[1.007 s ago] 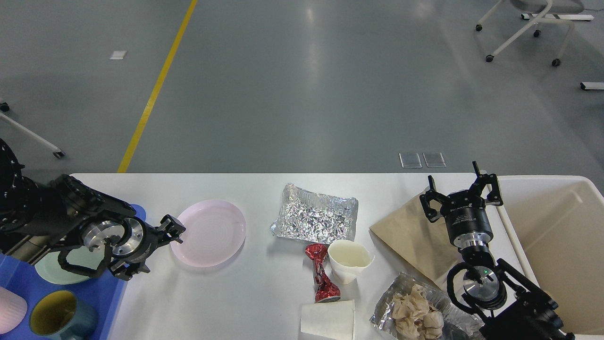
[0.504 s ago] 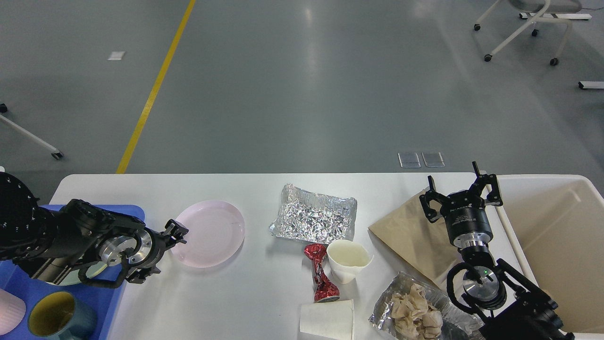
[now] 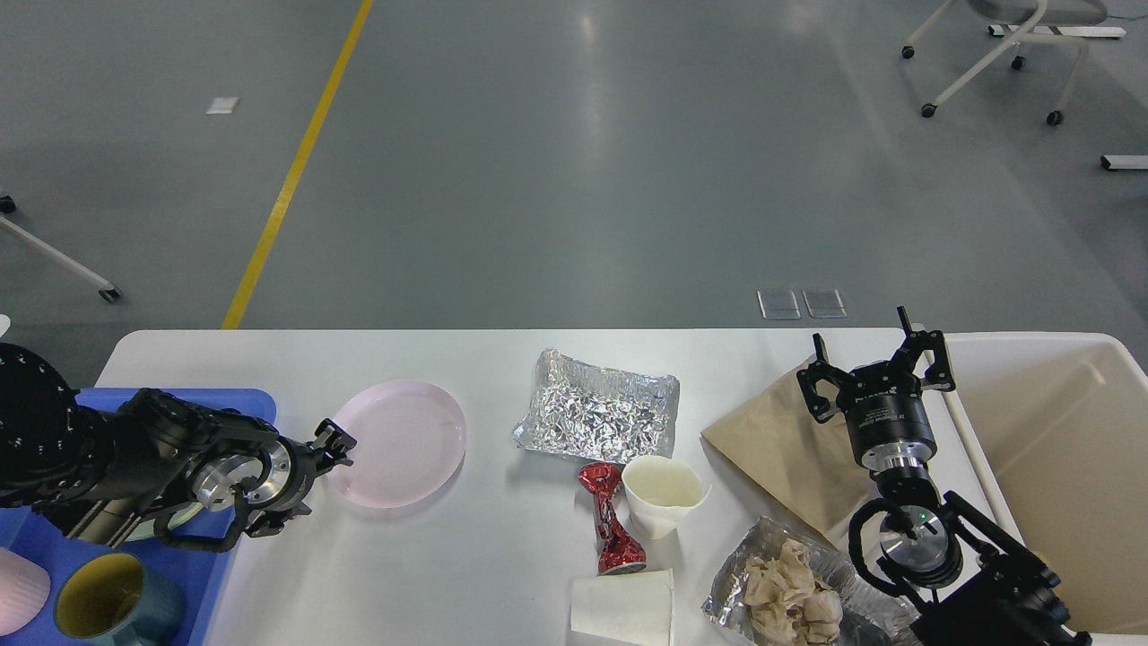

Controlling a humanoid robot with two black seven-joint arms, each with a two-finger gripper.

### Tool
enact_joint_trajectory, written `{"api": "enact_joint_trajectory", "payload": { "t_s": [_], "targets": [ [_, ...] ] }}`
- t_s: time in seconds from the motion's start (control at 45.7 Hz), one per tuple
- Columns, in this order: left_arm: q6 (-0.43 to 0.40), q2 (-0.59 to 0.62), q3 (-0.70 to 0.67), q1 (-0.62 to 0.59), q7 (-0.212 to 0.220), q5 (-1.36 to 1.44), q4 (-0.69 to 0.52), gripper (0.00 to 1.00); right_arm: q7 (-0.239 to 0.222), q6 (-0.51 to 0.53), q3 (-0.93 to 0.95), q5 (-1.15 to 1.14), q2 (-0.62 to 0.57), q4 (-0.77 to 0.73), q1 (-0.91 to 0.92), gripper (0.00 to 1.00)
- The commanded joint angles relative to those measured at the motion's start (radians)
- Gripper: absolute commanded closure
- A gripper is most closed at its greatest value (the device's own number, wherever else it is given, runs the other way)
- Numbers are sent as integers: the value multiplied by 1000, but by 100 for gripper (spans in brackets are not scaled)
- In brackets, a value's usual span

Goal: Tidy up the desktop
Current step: 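Lower the left gripper to the rim of the pink plate, then grip the pink plate rim with the left gripper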

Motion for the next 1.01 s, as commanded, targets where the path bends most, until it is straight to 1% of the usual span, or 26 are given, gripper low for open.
{"api": "enact_joint_trajectory", "payload": {
  "t_s": [0.0, 0.066, 0.307, 0.482, 0.635, 0.81, 0.898, 0.986],
  "targets": [
    [-6, 1, 0, 1, -2, 54, 7, 28, 0, 0, 0, 0, 0, 0, 0, 0],
    [-6, 0, -3, 2, -2, 80, 12, 31, 0, 0, 0, 0, 0, 0, 0, 0],
    [-12, 0, -11, 2, -2, 94, 13, 33, 0, 0, 0, 1, 0, 0, 0, 0],
    [-15, -6, -17, 9, -2, 94, 27, 44, 0, 0, -1, 0, 0, 0, 0, 0],
    [-70, -12, -31, 29, -1, 99, 53, 51, 0, 0, 0, 1, 0, 0, 0, 0],
    [-85, -17, -33, 33, -1, 116, 56, 60, 0, 0, 0, 1, 0, 0, 0, 0],
    [-96, -17, -33, 33, 1, 116, 56, 68, 0, 0, -1, 0, 0, 0, 0, 0],
    [-127, -15, -33, 33, 1, 116, 56, 75, 0, 0, 0, 1, 0, 0, 0, 0]
  ]
}}
